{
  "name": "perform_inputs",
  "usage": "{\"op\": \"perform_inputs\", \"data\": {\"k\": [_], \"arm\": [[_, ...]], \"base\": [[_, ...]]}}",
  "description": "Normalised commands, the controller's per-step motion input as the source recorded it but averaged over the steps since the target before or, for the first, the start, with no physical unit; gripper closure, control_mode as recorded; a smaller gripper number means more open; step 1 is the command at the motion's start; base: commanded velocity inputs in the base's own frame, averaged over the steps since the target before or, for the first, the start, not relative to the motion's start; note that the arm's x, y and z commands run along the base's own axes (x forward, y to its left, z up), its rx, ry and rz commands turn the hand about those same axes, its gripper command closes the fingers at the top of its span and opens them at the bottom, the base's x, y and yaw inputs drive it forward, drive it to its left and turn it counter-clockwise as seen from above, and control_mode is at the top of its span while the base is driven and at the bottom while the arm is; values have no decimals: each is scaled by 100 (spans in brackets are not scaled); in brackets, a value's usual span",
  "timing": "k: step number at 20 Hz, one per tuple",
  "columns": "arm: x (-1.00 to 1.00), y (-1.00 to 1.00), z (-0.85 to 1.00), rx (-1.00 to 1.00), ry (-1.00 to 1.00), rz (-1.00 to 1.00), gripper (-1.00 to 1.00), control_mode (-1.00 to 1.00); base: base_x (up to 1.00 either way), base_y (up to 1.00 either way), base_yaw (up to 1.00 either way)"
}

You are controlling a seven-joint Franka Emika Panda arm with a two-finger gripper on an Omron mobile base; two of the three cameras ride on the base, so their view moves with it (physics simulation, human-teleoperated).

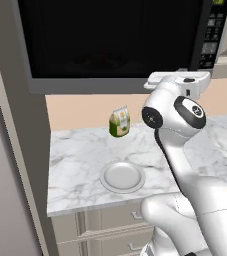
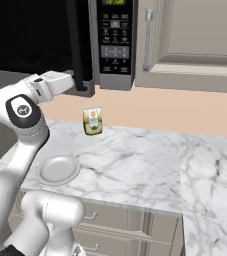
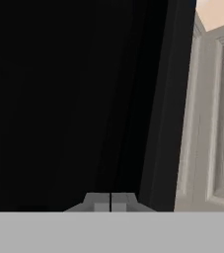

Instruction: Pick the squash from the counter and place it in the microwave. Then turn on the microwave.

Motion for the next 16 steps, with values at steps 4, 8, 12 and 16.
{"op": "perform_inputs", "data": {"k": [4, 8, 12, 16], "arm": [[37, 0, 31, 1, 0, 6, 100, -100], [44, 0, 20, 3, 0, 8, 100, -100], [54, 0, 8, 6, 5, 12, 100, -100], [53, 0, 1, 6, 7, 15, 100, -100]], "base": [[0, 0, 0], [0, 0, 0], [0, 0, 0], [0, 0, 0]]}}
